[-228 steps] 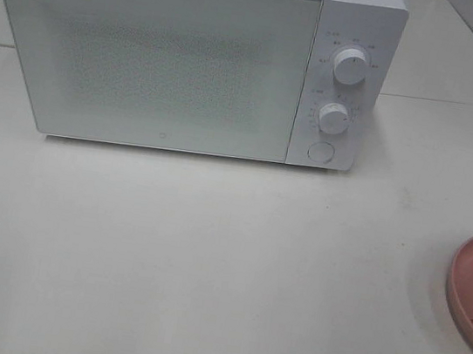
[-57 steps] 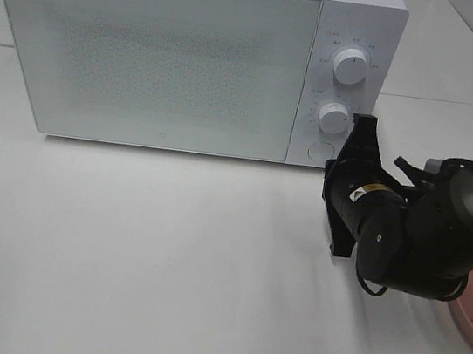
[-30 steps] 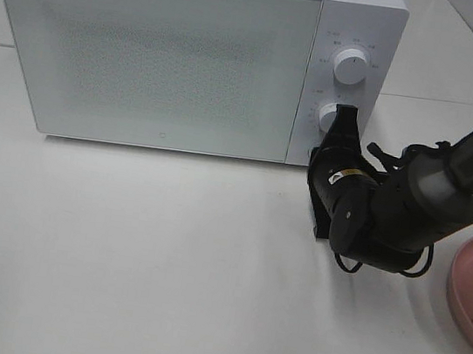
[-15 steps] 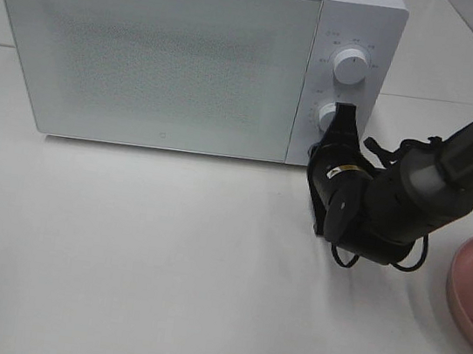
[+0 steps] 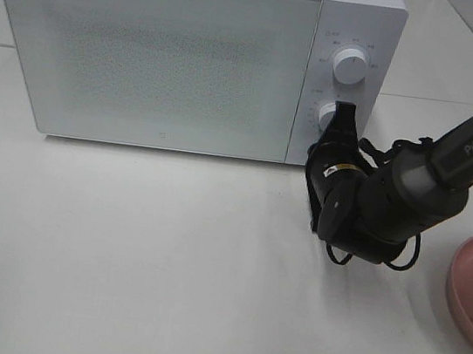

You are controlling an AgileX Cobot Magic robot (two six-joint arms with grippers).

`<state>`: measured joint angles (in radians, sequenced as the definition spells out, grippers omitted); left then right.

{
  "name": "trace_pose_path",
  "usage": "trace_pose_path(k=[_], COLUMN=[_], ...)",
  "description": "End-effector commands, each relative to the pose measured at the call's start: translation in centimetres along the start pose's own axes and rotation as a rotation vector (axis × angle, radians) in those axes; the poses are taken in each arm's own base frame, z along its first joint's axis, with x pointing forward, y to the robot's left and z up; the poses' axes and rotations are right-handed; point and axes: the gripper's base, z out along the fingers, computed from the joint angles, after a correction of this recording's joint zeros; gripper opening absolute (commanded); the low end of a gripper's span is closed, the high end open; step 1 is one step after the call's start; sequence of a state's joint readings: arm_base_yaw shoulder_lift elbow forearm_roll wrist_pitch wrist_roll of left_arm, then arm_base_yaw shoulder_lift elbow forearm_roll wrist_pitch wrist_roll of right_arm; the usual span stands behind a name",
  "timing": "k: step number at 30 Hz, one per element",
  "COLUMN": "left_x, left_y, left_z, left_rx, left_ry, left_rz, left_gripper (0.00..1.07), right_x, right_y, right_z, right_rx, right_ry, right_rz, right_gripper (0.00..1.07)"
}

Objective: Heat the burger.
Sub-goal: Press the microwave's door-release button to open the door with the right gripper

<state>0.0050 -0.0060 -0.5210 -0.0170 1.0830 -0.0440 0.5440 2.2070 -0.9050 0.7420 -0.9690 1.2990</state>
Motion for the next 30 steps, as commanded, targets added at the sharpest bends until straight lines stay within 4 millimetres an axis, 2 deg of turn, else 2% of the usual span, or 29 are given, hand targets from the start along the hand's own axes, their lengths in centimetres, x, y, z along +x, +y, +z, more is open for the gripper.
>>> trace_pose_path(k=[1,7,12,20,30], left_x=[0.0,0.0,0.0,0.0,0.0], left_y=[0.0,0.0,0.0,0.0,0.0], left_z=[-0.2,-0.2,-0.2,-0.2,-0.2], left_rx=[0.01,0.01,0.01,0.01,0.01], left_ry=[-0.025,-0.025,-0.025,-0.025,-0.025], left_rz=[-0.005,-0.005,-0.005,-0.005,-0.005], left_gripper=[1.02,1.02,1.02,1.02,1.02], right_x=[0.4,1.0,1.3,1.3,1.6], right_y=[4.2,5.8,5.9,6.2,6.2], right_z=[1.0,1.8,2.6,2.5,2.4], right_rx=[-0.245,-0.341,-0.351,-0.376,-0.306], right_ry=[-0.013,-0.034,-0.049,-0.058,-0.023], right_rz=[0.036,0.059,0.067,0.047,0.041], right_gripper=[0.0,0.0,0.0,0.0,0.0])
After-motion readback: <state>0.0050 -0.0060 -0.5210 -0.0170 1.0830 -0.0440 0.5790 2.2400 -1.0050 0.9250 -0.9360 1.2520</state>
